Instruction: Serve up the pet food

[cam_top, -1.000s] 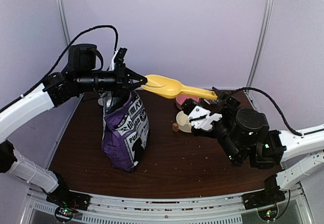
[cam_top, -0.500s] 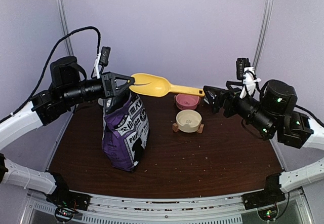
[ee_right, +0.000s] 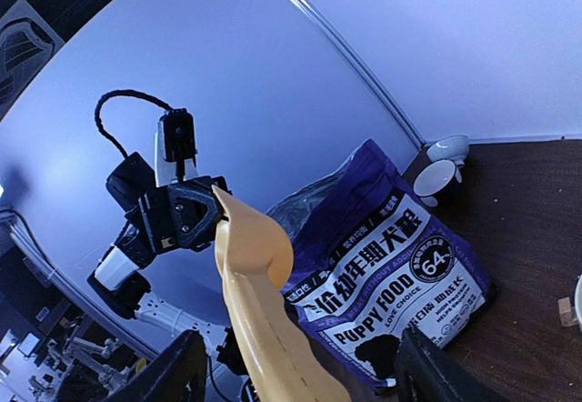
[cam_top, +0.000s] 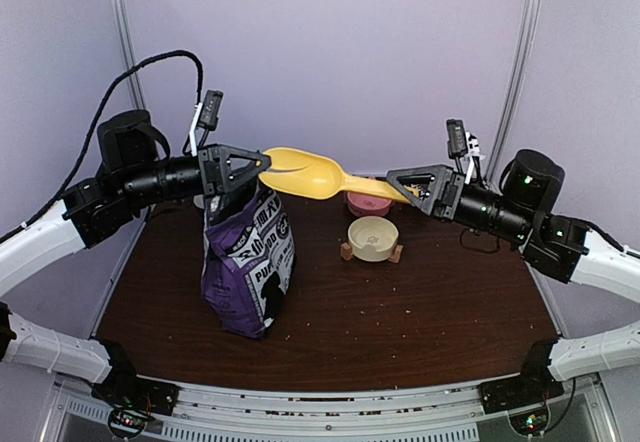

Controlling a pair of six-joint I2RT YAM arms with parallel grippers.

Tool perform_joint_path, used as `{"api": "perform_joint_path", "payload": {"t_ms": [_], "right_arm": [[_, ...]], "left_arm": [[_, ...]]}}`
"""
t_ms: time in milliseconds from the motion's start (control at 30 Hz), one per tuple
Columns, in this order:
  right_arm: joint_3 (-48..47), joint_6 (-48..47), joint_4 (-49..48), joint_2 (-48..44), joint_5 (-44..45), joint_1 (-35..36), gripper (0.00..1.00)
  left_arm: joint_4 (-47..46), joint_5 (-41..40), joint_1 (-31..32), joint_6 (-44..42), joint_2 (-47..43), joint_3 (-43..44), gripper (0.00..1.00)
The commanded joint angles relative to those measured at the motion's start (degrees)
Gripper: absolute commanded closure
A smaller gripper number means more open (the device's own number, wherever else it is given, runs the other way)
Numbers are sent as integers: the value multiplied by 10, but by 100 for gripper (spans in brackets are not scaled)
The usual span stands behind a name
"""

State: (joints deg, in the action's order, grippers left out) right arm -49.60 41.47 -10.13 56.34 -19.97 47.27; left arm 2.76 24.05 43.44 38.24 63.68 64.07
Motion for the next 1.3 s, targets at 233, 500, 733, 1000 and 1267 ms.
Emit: {"api": "perform_joint_path", "payload": {"t_ms": [233, 500, 733, 1000, 1267], "right_arm": [[-1, 46, -66, 20, -165, -12, 36], [-6, 34, -49, 17, -166, -12, 50], [-6, 38, -62, 20, -170, -12, 63], [5, 31, -52, 9, -141, -12, 88], [14, 23, -12, -21, -62, -12, 100]], "left_arm": [[-65, 49, -4, 19, 2, -1, 100], [-60, 62, -4, 13, 12, 6, 100], [-59, 73, -4, 16, 21, 9, 100], [-39, 47, -4, 4, 21, 14, 96], [42, -21, -4, -39, 8, 39, 37]]}}
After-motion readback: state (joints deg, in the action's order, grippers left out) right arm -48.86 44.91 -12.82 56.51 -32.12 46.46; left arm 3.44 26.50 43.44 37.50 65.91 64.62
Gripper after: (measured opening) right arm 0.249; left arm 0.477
